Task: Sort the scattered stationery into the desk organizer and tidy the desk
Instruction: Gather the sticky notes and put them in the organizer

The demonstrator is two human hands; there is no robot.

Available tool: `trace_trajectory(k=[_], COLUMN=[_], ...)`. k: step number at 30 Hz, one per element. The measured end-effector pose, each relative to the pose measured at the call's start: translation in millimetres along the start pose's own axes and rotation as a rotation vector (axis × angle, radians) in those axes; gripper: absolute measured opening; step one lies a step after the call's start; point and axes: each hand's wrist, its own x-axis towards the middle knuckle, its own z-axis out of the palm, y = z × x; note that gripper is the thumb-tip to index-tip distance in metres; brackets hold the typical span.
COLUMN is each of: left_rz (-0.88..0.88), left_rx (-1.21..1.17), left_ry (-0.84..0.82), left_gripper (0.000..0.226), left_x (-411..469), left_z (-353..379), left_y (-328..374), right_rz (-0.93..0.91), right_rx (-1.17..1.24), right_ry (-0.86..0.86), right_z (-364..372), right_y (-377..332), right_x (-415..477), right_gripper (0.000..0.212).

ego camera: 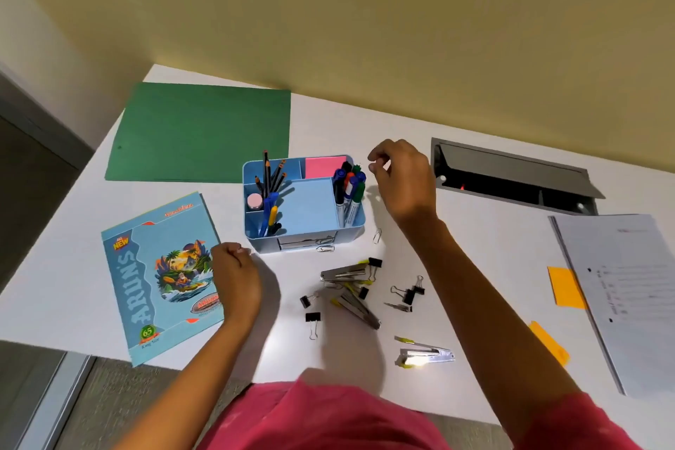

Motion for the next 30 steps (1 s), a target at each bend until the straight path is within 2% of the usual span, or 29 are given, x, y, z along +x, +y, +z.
trace_trajectory(k=[4,7,11,16,18,21,27,30], left_rz=[-0.001,0.004,0.066,0.155,0.148,0.161,0.169,0.18], left_rx=[0.055,0.111,0.11,0.104,0.075,0.07,0.133,0.151], left_ry=[-0.092,-0.222,-0.36,-0.393,-0.442,-0.489,-0.515,-0.525], left_gripper=[0.007,0.01,0.012,0.015,0.014,0.015,0.019,0.017], left_x=[-39,-62,-90,-117,-128,-138,-155,-163], left_z=[13,28,47,64,71,83,95,96], left_y=[-10,-11,3,27,32,25,11,12], right_rz=[0.03,0.222,0.385,0.868,0.99,1.045,0.975,1.004], right_rx=[0.139,0.112,0.011,-0.169,-0.174,-0.143,-0.121,-0.086], right_ry=[0.224,0.238,0.132,-0.252,-0.293,-0.309,-0.262,-0.194], right_z=[-11,-21,-35,-60,-64,-64,-65,-66], right_y=[54,103,168,228,238,247,257,259], right_x=[-55,-99,-160,-211,-225,-237,-246,-243], right_gripper=[0.006,0.008,0.031,0.074,0.076,0.077,0.088,0.08])
